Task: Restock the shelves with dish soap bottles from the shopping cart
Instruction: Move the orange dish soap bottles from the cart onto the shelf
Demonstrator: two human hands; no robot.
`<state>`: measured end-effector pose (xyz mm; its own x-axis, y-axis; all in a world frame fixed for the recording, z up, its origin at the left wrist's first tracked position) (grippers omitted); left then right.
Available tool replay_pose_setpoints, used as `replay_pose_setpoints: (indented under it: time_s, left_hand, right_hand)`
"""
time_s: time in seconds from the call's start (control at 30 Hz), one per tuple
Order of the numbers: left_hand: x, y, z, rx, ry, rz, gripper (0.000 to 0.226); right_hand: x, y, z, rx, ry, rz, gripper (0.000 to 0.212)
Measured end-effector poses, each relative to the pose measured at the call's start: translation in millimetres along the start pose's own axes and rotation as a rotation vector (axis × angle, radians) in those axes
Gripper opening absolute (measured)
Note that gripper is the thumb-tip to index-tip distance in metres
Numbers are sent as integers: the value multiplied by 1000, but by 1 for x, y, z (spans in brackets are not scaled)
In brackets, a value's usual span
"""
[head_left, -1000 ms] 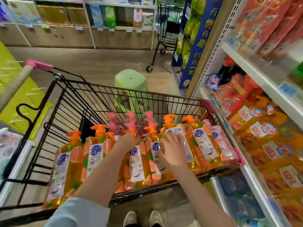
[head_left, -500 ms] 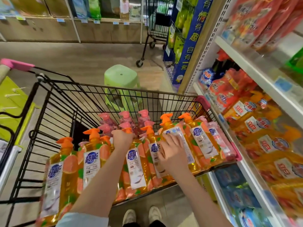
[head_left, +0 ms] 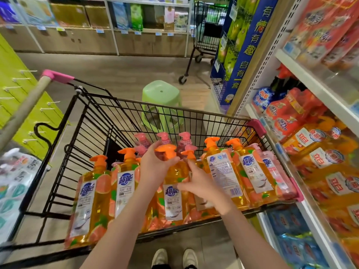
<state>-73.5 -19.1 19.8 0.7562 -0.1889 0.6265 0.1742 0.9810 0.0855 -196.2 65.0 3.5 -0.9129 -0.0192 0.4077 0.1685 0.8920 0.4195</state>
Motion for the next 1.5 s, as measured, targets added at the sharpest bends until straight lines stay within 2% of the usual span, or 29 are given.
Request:
replay_pose_setpoints:
  time_s: [0.1, 0.2, 0.27, 0.33, 0.37, 0.43, 0.5, 0.6, 0.67, 0.73, 0.8, 0.87, 1.0, 1.13, 1.37, 1.43, 1.5]
  left_hand:
    - [11, 9, -2, -40, 19, 29, 81]
    - [23, 8, -1, -76, 61, 5, 83]
    - [37, 2, 2, -85, 103, -55, 67]
    - [55, -7, -6, -68, 137, -56, 36]
    - [64, -13, -15, -47, 70, -14, 25]
    - [73, -25, -40, 37, -305, 19, 28]
    - [72, -34, -63, 188, -551, -140, 42]
    - [70, -54, -85, 424, -505, -326, 73]
    - [72, -67, -88, 334, -554, -521, 86]
    - [74, -72, -87, 230, -688, -729, 85]
    - [81, -67, -79, 219, -769, -788, 87]
    - [83, -67, -76, 205, -751, -799, 82]
    - [85, -65, -73, 156, -686, -804, 46]
    - [90, -60, -66, 94, -625, -747, 42]
    - [89, -39, -57, 121, -595, -608, 63]
    - [88, -34, -55, 182, -528, -613, 65]
    - [88, -29, -55, 256, -443, -588, 77]
  right_hand:
    - [-2, -8, -3, -44, -146, -71, 85]
    - [-6, -10, -9, -8, -150, 26, 74]
    - [-7, -9, -14, 36, -156, 54, 70]
    - [-8, -8, -18, 63, -121, 60, 74]
    - [-8, -7, -20, 71, -111, 62, 75]
    - [-9, -6, -21, 77, -108, 65, 73]
    - [-10, -6, -21, 82, -100, 69, 72]
    - [-10, -4, -24, 89, -94, 82, 76]
    - [-9, -1, -27, 94, -98, 88, 69]
    - [-8, 1, -30, 93, -91, 89, 66]
    - [-7, 3, -32, 93, -90, 101, 69]
    - [-6, 5, -32, 93, -102, 115, 71]
    - [-3, 6, -31, 98, -139, 165, 63]
    - [4, 4, -35, 116, -164, 233, 58]
    - [7, 8, -38, 144, -174, 281, 59]
    - [7, 9, -39, 150, -169, 290, 58]
    - [7, 10, -41, 155, -159, 299, 58]
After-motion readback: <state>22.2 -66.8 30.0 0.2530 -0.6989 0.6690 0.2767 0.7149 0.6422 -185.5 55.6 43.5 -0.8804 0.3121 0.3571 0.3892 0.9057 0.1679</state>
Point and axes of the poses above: each hand's wrist, its own y-axis away from the middle knuckle, its own x-axis out of the back of the hand, z = x × y, the point moved 2 cm from there along -y, towards the middle knuckle, and after that the axes turned 11 degrees about -y, right-handed, at the moved point
